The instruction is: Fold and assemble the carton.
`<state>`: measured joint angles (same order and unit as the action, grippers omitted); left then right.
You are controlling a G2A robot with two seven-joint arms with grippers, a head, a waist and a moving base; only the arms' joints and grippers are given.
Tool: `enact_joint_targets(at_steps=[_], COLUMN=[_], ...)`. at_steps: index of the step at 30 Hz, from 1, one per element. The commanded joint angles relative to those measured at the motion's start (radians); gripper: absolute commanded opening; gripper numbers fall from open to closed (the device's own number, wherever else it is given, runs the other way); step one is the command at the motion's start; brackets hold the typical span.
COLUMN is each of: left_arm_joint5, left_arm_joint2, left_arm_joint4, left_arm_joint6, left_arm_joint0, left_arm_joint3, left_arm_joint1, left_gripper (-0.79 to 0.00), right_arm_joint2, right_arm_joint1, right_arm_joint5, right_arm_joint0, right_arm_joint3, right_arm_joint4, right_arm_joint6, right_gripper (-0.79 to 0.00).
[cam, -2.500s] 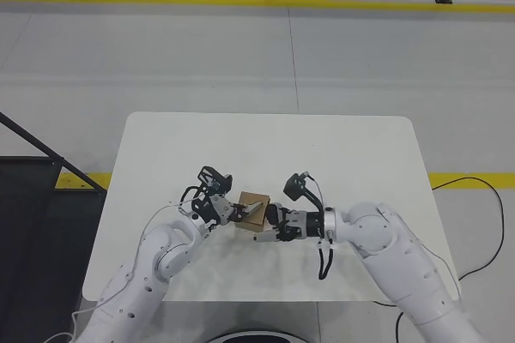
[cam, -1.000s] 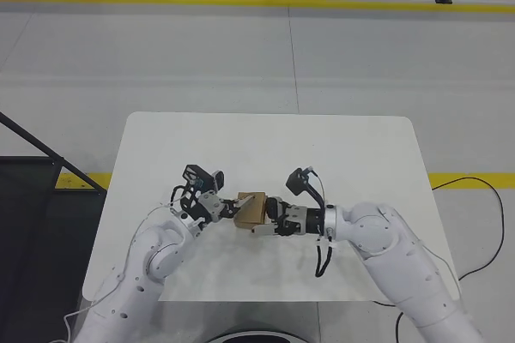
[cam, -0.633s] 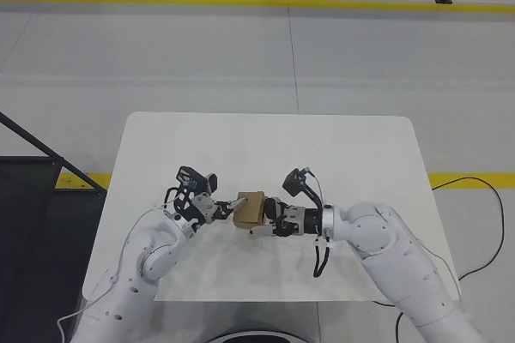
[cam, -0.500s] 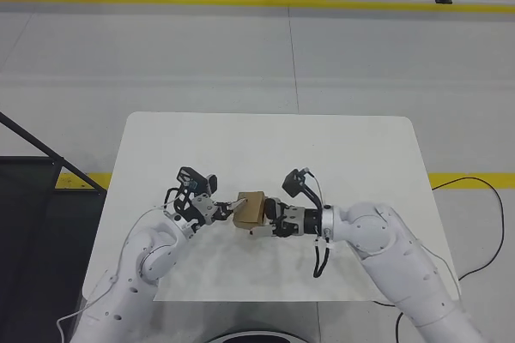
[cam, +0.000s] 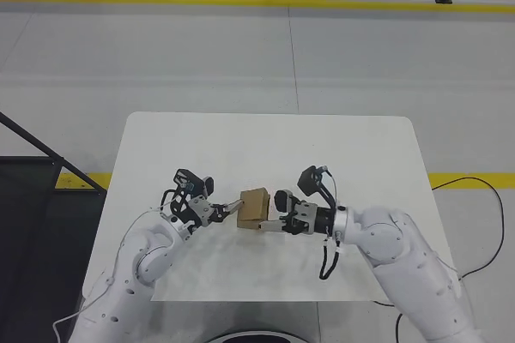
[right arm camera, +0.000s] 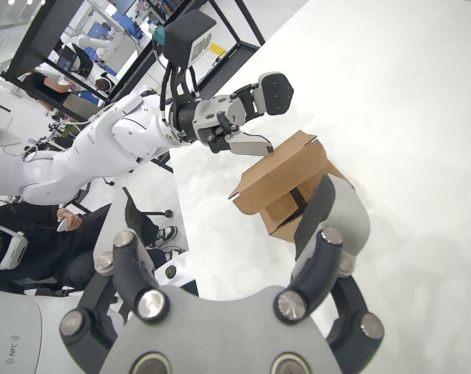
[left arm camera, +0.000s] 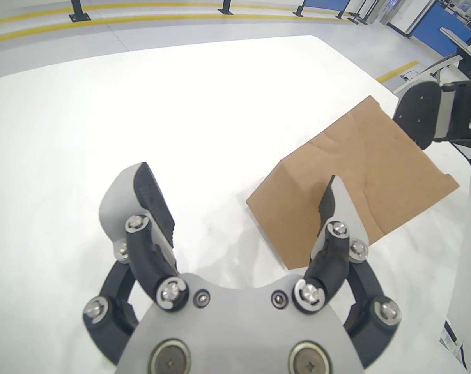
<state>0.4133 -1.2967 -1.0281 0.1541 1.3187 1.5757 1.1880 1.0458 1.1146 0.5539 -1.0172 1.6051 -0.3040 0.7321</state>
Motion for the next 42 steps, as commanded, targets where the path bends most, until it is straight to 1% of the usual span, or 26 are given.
enact_joint_targets(at_steps=[1,5,8,19,42], left_arm_joint5=[-0.002,-0.008,-0.011,-0.021,-0.029], left_arm_joint2=[0.002,0.003,0.007,0.020,0.040], left_arm_joint4=[-0.001,-0.001,-0.002,-0.005,-0.014], left_arm_joint6=[0.001,0.000,0.002,0.004,0.006], left_arm_joint0=[0.002,0.004,0.002,-0.009,-0.016], left_arm_joint3=[0.004,0.012,0.012,-0.004,-0.008], left_arm_joint1=[0.000,0.000,0.000,0.002,0.005], left_gripper=[0.000,0.000,0.000,0.000,0.000], right_arm_joint2=[0.006,-0.004,-0.028,-0.085,-0.116], right_arm_joint1=[-0.001,-0.002,0.003,0.016,0.019], right_arm_joint5=[-0.002,0.009,-0.002,0.010,0.004], right_arm_joint0=[-0.012,-0.024,-0.012,0.041,0.055], right_arm_joint3=[0.013,0.038,0.037,-0.024,-0.027], right_arm_joint4=[-0.016,-0.056,-0.071,-0.070,-0.137], right_arm_joint6=[-0.026,-0.037,-0.029,0.000,0.016], right_gripper=[0.000,0.000,0.000,0.000,0.000])
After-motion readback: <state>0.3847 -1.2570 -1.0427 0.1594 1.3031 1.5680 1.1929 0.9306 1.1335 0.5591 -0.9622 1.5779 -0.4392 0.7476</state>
